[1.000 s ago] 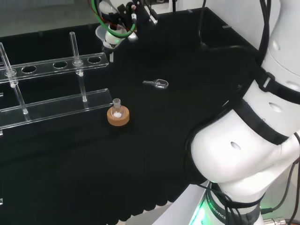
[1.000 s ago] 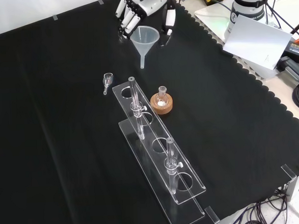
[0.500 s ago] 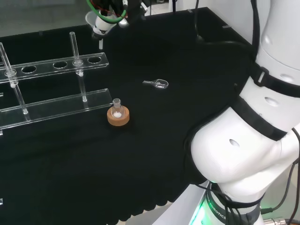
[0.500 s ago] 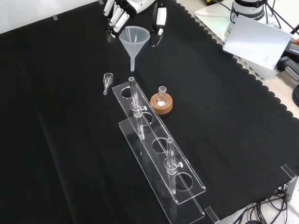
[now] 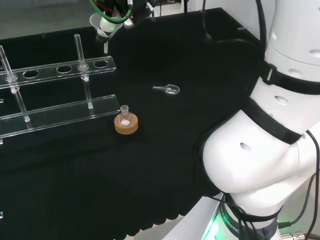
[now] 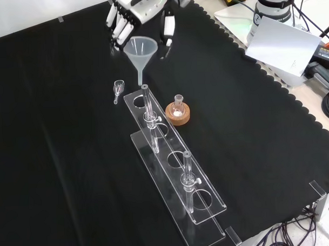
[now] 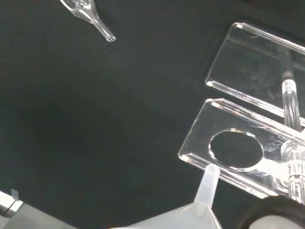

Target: Put the funnel back on the funnel stand.

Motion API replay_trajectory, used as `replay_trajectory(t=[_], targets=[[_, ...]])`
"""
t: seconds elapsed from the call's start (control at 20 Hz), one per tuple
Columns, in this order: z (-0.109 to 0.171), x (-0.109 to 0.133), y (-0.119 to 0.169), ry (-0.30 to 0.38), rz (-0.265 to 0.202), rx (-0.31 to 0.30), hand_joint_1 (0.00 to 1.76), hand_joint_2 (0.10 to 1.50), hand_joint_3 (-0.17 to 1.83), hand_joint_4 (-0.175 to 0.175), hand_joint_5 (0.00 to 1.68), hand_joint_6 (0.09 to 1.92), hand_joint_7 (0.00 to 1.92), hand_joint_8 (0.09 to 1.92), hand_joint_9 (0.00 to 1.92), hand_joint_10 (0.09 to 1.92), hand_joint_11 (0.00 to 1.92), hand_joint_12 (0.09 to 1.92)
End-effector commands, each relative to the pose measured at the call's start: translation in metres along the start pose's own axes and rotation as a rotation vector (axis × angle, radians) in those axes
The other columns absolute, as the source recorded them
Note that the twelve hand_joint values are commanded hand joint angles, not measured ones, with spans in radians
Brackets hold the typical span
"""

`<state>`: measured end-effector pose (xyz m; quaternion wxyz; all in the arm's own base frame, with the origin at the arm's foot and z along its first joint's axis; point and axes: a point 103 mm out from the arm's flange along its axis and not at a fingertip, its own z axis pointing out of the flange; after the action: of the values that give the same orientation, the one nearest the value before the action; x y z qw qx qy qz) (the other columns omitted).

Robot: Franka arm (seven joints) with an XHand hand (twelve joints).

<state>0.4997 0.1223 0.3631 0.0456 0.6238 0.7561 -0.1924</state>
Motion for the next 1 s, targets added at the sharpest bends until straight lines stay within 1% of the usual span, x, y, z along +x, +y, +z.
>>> replay_trajectory(t=[0.05,0.45,1.0], targets=[[0.010,0.022,0.020,-0.013,-0.041,0.017,0.82,0.75,0.55,-0.006,0.76,0.69,0.79,0.64,1.18,0.27,0.78,1.16],[0.016,0.028,0.024,-0.027,-0.047,0.037,0.82,0.75,0.55,-0.007,0.76,0.69,0.79,0.64,1.18,0.27,0.78,1.17],[0.036,0.023,0.037,-0.024,-0.046,0.069,0.82,0.74,0.55,-0.007,0.76,0.69,0.79,0.64,1.18,0.27,0.79,1.17]])
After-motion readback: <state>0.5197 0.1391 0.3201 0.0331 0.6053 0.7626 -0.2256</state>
